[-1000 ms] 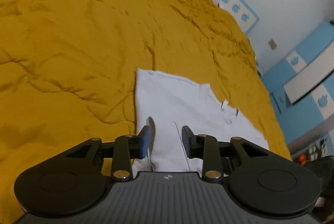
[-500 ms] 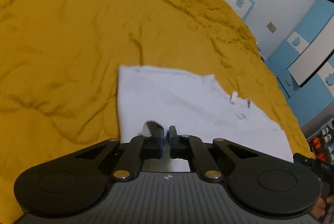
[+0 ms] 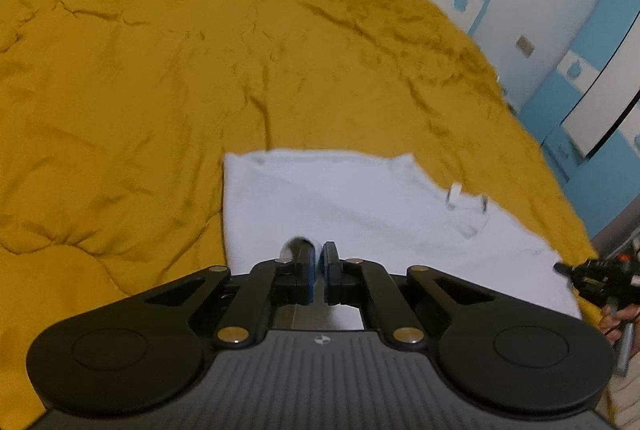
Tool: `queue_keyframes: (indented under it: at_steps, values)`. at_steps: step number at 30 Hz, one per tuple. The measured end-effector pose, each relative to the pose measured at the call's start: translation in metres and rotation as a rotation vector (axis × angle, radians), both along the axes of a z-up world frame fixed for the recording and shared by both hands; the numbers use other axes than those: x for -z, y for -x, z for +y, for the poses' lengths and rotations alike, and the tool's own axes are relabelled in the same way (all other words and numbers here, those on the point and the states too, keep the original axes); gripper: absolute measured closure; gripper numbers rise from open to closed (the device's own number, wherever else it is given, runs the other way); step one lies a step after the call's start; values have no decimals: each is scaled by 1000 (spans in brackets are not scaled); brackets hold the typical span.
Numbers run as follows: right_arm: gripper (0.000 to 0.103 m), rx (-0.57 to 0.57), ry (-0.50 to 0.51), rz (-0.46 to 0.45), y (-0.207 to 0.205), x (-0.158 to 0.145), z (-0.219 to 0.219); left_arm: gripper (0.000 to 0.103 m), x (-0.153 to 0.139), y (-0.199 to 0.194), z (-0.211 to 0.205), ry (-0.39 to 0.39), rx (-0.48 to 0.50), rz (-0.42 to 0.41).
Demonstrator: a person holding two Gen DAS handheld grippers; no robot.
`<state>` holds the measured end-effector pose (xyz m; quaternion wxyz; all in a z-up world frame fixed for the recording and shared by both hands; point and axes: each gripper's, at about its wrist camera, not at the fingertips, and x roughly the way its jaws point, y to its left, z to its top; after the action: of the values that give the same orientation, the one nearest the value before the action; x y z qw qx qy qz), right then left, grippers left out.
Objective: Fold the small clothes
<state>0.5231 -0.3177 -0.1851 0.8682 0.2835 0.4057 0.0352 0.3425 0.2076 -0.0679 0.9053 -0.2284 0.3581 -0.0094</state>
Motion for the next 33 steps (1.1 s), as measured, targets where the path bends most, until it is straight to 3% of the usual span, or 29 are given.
queue_keyframes:
  at_steps: [3,5,8,12,14,20,22,27,32,33]
  values:
    - [103,-15,19,-106,6,-15,-3,100,-11,6,3,15,-12,-76]
    - [103,-20,88,-122,6,-22,1,100,-2,-7,1,-29,-9,-11]
    - [103,-13,113,-71,-2,-10,-2,100,25,-22,-3,-64,-4,84]
    - [102,-17,107,-38,-3,-2,-1,97,29,-19,-3,-37,-28,95]
    - [97,-23,97,-52,5,-10,-2,84,22,-16,-1,-35,-36,94]
    - [95,-148,153,-76,62,-42,-1,83,8,6,-7,-70,4,105]
    - [80,-198,170,-78,89,-49,1,83,9,15,-14,-75,23,117]
    - [78,-269,268,-49,131,-42,11,83,19,22,-31,-135,42,169]
    - [75,-248,184,47,136,-22,-2,83,18,23,-31,-129,27,177]
    - [70,-247,174,42,140,-22,-4,83,18,24,-32,-131,29,178]
